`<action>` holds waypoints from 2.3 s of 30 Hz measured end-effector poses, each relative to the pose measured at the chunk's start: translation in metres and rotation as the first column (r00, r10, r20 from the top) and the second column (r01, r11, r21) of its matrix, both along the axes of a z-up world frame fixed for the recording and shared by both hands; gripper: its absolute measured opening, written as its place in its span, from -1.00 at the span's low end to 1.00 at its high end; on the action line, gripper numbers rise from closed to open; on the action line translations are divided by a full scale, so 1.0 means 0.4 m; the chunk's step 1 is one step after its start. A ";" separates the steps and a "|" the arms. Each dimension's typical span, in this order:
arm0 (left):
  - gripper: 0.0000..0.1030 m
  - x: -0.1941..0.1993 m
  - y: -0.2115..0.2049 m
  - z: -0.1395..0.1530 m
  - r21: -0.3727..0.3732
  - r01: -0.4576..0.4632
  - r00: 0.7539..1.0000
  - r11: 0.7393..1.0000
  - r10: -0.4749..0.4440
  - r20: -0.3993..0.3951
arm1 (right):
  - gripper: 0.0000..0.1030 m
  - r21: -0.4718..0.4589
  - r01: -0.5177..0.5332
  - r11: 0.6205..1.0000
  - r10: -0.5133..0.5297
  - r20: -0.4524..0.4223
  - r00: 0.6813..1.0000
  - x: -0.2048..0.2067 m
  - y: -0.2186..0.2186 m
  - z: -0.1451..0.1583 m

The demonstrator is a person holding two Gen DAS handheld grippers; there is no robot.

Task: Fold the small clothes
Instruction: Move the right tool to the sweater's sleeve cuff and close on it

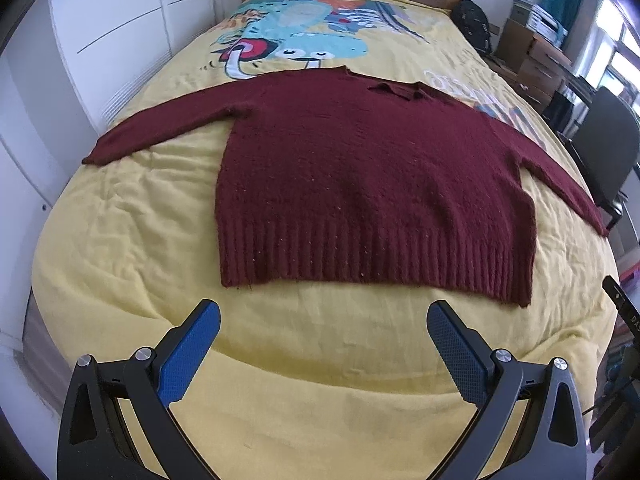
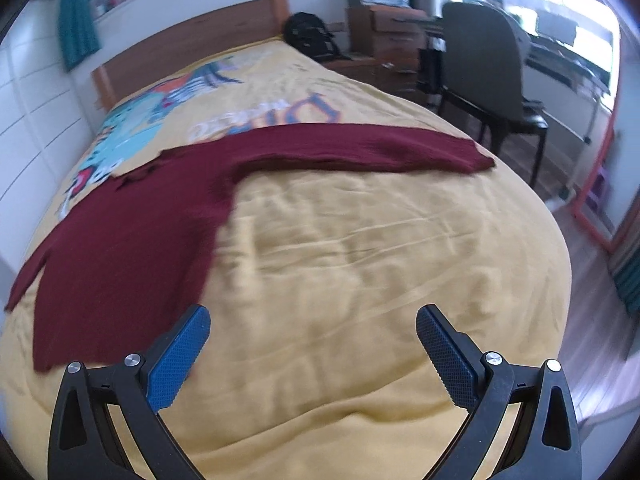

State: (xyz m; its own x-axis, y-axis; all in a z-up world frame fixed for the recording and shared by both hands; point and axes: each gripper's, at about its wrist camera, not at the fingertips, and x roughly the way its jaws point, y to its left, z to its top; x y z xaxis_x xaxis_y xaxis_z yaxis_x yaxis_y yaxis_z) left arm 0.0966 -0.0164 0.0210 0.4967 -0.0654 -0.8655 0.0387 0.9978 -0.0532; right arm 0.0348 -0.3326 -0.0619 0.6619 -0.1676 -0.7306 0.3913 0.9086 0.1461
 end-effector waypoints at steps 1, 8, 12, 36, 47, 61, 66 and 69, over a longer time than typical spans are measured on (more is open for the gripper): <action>0.98 0.006 0.003 0.000 0.003 -0.009 1.000 1.000 0.009 -0.002 | 1.00 0.006 0.015 1.000 -0.015 -0.005 1.000 0.008 -0.022 -0.009; 0.98 0.043 0.013 0.000 0.028 -0.060 0.998 0.998 0.060 -0.006 | 1.00 0.087 0.128 0.988 -0.124 -0.052 0.991 0.071 -0.185 -0.086; 0.98 0.066 0.020 -0.007 0.040 -0.077 0.997 0.996 0.078 -0.013 | 1.00 0.154 0.175 0.972 -0.167 -0.067 0.984 0.105 -0.280 -0.128; 0.98 0.161 0.052 -0.092 0.099 -0.161 0.981 0.982 0.170 -0.096 | 0.75 0.419 0.412 0.809 -0.455 0.002 0.891 0.302 -0.740 -0.215; 0.98 0.180 0.057 -0.127 0.105 -0.176 0.973 0.979 0.189 -0.130 | 0.06 0.529 0.439 0.726 -0.537 0.036 0.843 0.345 -0.829 -0.234; 0.98 0.192 0.091 -0.145 0.082 -0.205 0.967 0.975 0.215 -0.138 | -0.70 0.623 0.380 0.684 -0.527 0.061 0.848 0.377 -0.848 -0.222; 0.98 0.191 0.110 -0.145 0.063 -0.218 0.965 0.974 0.225 -0.136 | -0.71 0.640 0.328 0.695 -0.493 0.092 0.865 0.397 -0.823 -0.182; 0.98 0.188 0.123 -0.144 0.049 -0.227 0.964 0.973 0.231 -0.133 | -0.72 0.658 0.290 0.695 -0.471 0.113 0.875 0.416 -0.800 -0.151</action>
State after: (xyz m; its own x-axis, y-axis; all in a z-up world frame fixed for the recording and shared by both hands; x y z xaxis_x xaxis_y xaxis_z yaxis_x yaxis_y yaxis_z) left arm 0.1716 0.0328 -0.0367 0.3713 0.0659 -0.9262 -0.1963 0.9805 -0.0090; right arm 0.2012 -0.6526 -0.1223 0.8143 -0.0317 -0.5796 0.5487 0.3678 0.7508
